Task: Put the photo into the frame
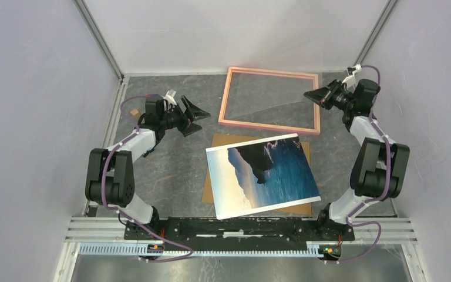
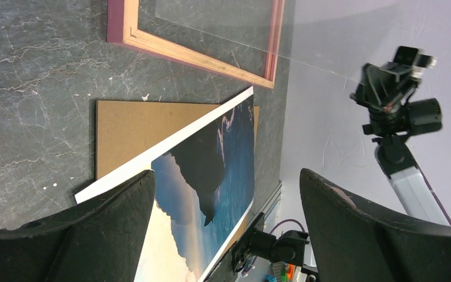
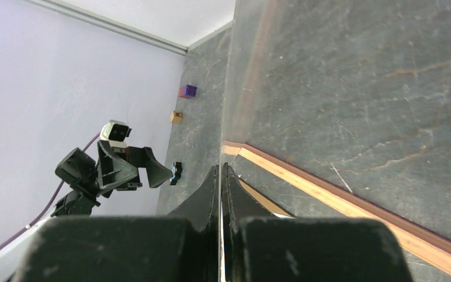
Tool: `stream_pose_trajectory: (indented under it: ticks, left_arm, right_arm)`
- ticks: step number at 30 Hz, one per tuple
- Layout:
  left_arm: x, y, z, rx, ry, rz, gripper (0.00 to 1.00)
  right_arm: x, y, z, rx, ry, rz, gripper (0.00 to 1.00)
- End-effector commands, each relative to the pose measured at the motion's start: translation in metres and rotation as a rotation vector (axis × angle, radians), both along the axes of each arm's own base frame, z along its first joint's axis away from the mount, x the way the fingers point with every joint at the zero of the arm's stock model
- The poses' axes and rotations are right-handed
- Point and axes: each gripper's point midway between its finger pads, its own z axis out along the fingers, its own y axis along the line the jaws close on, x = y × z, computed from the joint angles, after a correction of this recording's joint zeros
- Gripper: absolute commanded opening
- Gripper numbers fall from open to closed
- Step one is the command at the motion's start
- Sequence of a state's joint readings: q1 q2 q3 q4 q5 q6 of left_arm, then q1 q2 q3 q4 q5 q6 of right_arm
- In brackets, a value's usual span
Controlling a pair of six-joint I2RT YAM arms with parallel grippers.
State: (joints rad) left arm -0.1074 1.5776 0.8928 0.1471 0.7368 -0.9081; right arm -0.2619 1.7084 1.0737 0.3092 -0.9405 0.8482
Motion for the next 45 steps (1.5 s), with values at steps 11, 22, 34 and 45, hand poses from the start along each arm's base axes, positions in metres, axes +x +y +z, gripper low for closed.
stream_pose_trajectory:
  ticks: [11, 22, 34, 45]
  left_arm:
    - [-0.002, -0.003, 0.029, -0.036, -0.065, 0.003, 0.97]
    - [-0.001, 0.012, 0.046, 0.071, -0.148, 0.052, 0.97]
    - [-0.001, 0.013, 0.043, 0.081, -0.142, 0.050, 0.97]
    - [-0.001, 0.011, 0.043, 0.062, -0.135, 0.042, 0.97]
  right_arm:
    - [-0.019, 0.078, 0.124, -0.201, -0.262, 0.067, 0.00]
    - [-0.045, 0.133, 0.181, -0.151, -0.391, 0.113, 0.00]
    - [-0.017, 0.141, 0.131, -0.034, -0.294, 0.159, 0.00]
    - [0.004, 0.070, 0.020, -0.070, -0.087, 0.015, 0.00]
